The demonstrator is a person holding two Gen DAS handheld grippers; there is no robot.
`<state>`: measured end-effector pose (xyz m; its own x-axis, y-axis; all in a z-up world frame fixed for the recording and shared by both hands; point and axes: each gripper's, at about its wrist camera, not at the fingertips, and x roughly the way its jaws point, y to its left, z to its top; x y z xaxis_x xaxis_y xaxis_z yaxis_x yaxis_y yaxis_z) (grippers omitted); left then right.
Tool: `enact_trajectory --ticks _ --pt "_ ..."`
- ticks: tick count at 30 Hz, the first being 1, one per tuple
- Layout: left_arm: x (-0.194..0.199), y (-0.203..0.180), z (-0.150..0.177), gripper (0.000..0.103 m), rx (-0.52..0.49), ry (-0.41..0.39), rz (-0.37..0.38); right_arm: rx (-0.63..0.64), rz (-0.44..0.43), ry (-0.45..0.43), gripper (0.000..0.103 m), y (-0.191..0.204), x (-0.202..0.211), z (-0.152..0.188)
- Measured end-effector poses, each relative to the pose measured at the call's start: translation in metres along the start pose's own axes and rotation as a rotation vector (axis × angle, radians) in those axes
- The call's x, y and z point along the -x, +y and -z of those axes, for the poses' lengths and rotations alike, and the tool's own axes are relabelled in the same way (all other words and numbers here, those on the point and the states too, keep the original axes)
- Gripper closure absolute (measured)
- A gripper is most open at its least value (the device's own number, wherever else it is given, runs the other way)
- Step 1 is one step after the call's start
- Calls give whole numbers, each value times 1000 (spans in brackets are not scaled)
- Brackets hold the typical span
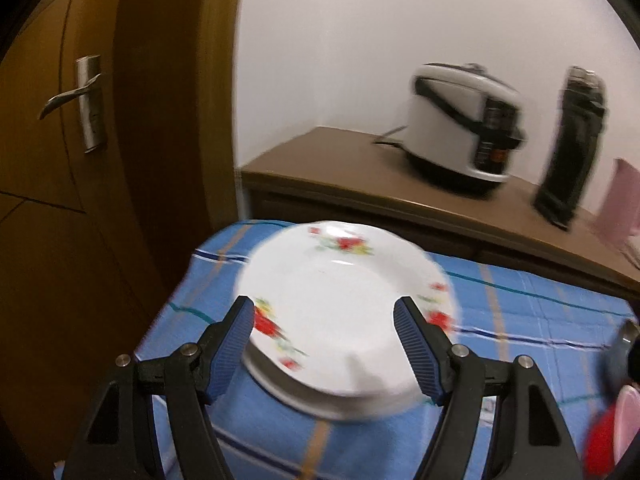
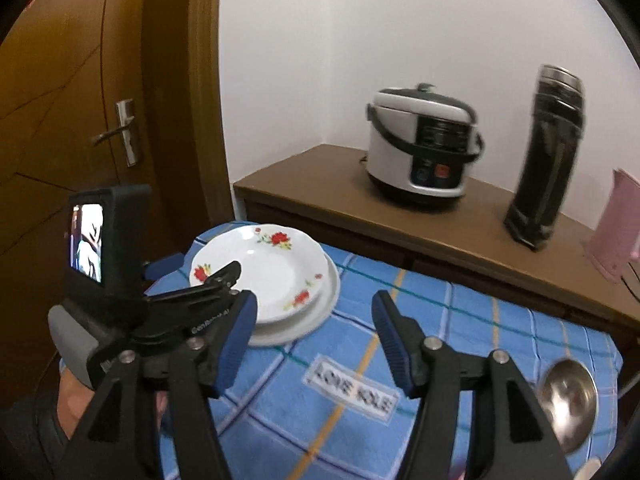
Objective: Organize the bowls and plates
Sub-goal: 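Move the left tool to the pink plastic bowl rim and close on it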
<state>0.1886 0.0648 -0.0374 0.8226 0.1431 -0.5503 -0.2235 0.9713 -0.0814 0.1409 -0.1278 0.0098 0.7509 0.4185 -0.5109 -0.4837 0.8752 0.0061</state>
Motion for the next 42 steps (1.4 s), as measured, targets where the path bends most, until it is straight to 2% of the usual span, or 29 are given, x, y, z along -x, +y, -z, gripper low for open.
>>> enact_trajectory --ticks 5,10,13,17,25,31,32,35,38,42 --pt "34 -51 13 29 -92 20 114 -46 92 30 42 -37 36 31" --pt "59 -106 35 29 -190 76 261 -112 171 65 42 -74 67 67" --pt "72 -137 50 29 -243 118 342 -167 206 90 42 -96 78 89" --pt "79 -163 62 29 -292 152 409 -218 239 130 43 -120 80 111" --pt "85 -192 79 29 -319 206 453 -270 261 168 44 -150 83 139" --pt "78 -208 88 29 -336 246 465 -293 239 176 54 -161 83 147" --pt "78 -210 90 31 -343 246 463 -294 235 177 56 -162 83 147" --pt "77 -215 95 52 -361 266 465 -299 224 186 61 -164 81 151" --pt "75 -219 98 58 -368 282 469 -304 209 188 63 -166 80 153" --pt "74 -223 100 61 -375 286 471 -305 197 195 67 -167 78 155"
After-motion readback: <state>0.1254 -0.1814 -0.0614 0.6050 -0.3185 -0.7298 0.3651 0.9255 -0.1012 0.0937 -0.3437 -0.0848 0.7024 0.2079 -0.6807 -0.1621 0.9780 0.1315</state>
